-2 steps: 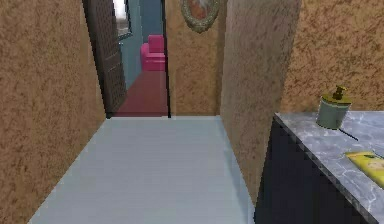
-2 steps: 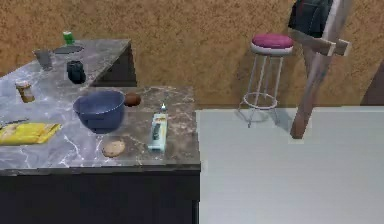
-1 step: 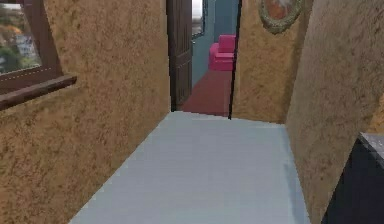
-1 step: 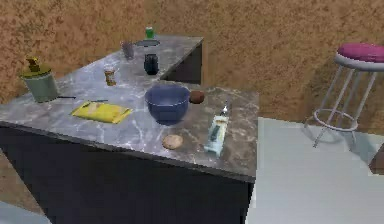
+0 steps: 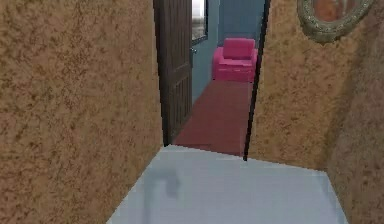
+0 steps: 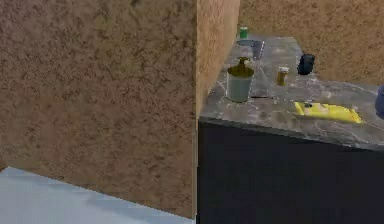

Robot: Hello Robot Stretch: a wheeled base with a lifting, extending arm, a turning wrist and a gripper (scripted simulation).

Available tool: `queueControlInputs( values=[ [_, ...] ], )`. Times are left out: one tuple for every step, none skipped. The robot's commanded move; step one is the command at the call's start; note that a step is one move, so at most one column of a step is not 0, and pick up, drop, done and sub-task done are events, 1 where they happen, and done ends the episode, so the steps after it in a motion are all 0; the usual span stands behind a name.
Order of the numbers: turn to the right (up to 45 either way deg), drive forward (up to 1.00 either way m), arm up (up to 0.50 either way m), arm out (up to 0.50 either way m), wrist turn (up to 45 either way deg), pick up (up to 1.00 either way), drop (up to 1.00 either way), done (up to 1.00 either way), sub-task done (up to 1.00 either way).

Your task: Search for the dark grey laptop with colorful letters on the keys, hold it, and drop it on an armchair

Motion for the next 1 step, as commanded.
queueControlInputs(
  values=[
    [0.0,1.00,0.00,0.00,0.0,0.00,0.00,0.00,0.00]
  ],
)
